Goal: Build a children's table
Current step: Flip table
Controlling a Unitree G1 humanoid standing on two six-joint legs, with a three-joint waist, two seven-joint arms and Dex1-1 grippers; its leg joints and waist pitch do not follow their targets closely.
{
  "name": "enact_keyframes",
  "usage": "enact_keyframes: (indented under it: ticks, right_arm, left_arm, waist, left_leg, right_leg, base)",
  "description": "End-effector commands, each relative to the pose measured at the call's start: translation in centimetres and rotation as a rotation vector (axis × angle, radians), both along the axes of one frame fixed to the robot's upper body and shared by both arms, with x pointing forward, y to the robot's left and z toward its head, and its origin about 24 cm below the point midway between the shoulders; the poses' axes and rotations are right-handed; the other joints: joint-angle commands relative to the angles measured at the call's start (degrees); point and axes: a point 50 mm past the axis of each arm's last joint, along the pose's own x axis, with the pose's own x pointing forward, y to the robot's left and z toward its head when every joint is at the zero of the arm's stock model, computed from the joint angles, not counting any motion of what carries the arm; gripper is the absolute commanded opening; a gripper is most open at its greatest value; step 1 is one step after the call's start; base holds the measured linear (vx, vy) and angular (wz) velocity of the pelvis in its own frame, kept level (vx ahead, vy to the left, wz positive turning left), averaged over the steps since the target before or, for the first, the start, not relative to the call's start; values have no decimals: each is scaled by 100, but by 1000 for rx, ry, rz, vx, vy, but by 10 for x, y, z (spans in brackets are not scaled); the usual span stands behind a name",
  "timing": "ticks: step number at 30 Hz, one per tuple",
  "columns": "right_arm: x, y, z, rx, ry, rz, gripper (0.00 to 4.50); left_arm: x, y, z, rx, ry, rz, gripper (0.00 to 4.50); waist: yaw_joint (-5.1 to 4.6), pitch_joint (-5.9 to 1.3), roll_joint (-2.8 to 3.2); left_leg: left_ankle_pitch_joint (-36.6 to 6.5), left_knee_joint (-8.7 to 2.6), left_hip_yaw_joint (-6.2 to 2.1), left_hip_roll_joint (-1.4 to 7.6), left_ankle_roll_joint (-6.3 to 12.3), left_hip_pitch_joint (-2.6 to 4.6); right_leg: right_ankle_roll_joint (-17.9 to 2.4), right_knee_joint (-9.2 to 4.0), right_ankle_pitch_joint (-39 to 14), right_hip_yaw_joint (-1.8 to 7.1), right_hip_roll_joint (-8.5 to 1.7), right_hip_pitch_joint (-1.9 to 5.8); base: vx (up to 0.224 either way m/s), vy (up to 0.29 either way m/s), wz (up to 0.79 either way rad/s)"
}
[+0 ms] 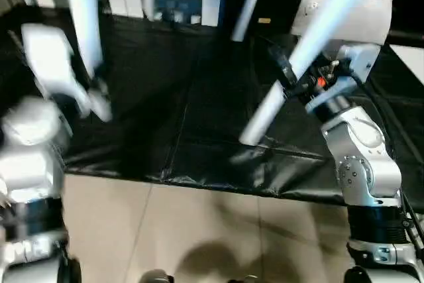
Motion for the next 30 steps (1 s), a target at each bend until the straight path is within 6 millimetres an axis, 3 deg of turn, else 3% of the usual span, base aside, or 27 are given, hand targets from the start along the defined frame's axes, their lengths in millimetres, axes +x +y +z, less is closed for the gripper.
enact_keyframes:
  ticks: [1, 4, 5, 7, 12, 13, 14, 19, 20, 23, 24, 27, 30]
  right_arm:
    - [-6, 18, 7, -14, -26, 77, 450]
    - [-11, 25, 3, -8, -13, 95, 450]
    - [-12, 26, 1, -11, -10, 98, 450]
    - [-15, 29, -4, -29, -2, 106, 450]
    - [-19, 31, -11, -49, 23, 111, 450]
    - [-20, 31, -14, -57, 33, 113, 450]
    - [-21, 30, -15, -60, 37, 113, 450]
    - [-27, 33, -24, -98, 59, 117, 450]
    - [-28, 33, -25, -100, 61, 116, 450]
    - [-32, 23, -30, -95, 89, 46, 450]
    - [-32, 21, -30, -92, 93, 40, 450]
    - [-38, 14, -35, -86, 111, 6, 450]
    - [-58, -1, -45, -71, 137, -30, 450]
  left_arm:
    - [5, -20, 27, 27, -127, -87, 167]
    - [5, -17, 25, 48, -125, -78, 160]
    - [5, -17, 25, 50, -125, -76, 160]
    - [5, -15, 25, 41, -130, -66, 160]
    - [4, -6, 20, 71, -103, -47, 159]
    - [3, -2, 18, 78, -86, -28, 159]
    - [3, -1, 16, 80, -79, -19, 159]
    - [-14, 23, 8, 66, -49, 61, 159]
    - [-15, 24, 7, 60, -50, 65, 215]
    - [-33, 41, 2, 32, -54, 78, 229]
    - [-35, 43, 1, 30, -54, 77, 235]
    - [-47, 49, 0, 5, -72, 73, 266]
    - [-74, 57, -4, -45, -103, 55, 278]
  waist:
    - [-45, -458, 164]
    - [-17, -480, 134]
    - [-15, -480, 150]
    - [-3, -482, 121]
    - [-22, -454, 110]
    - [-35, -452, 37]
    - [-28, -448, 62]
    - [-105, -433, 59]
    - [-116, -434, 57]
    - [-149, -414, 51]
    - [-152, -418, 83]
    - [-192, -397, 63]
    - [-190, -382, 84]
  left_leg:
    - [-475, -425, -146, 411, 112, 92]
    - [-8, -395, -149, 427, 224, 94]
    - [16, -393, -148, 422, 245, 87]
    - [78, -396, -149, 423, 251, 61]
    - [-208, -418, -146, 418, 153, 56]
    - [-248, -423, -139, 423, 144, 56]
    - [-251, -425, -145, 421, 131, 53]
    - [-351, -441, -159, 445, 50, 38]
    - [-352, -438, -154, 442, 49, 49]
    - [-471, -455, -159, 439, 28, 32]
    - [-488, -455, -162, 440, 9, 36]
    - [-719, -470, -159, 438, -14, 41]
    - [-947, -487, -171, 456, -69, 41]
  right_leg:
    - [-820, -392, -623, 374, -507, 276]
    - [-1018, -300, 222, 354, -512, 290]
    - [-1041, -292, 281, 353, -518, 298]
    - [-1087, -284, 345, 352, -545, 344]
    - [-1017, -328, 23, 362, -557, 357]
    - [-986, -340, -81, 363, -560, 365]
    - [-977, -333, -130, 363, -566, 366]
    - [-903, -362, -363, 357, -571, 365]
    - [-901, -364, -353, 357, -567, 356]
    - [-885, -386, -532, 358, -567, 361]
    - [-879, -383, -546, 361, -572, 360]
    - [-847, -427, -810, 362, -565, 342]
    - [-753, -466, -1055, 371, -580, 341]
  base:
    - [0, 0, 0]
    - [0, 0, 0]
    - [0, 0, 0]
    - [0, 0, 0]
    - [0, 0, 0]
    - [0, 0, 0]
    - [0, 0, 0]
    - [0, 0, 0]
    - [0, 0, 0]
    - [0, 0, 0]
    - [0, 0, 0]
    - [0, 0, 0]
    - [0, 0, 0]
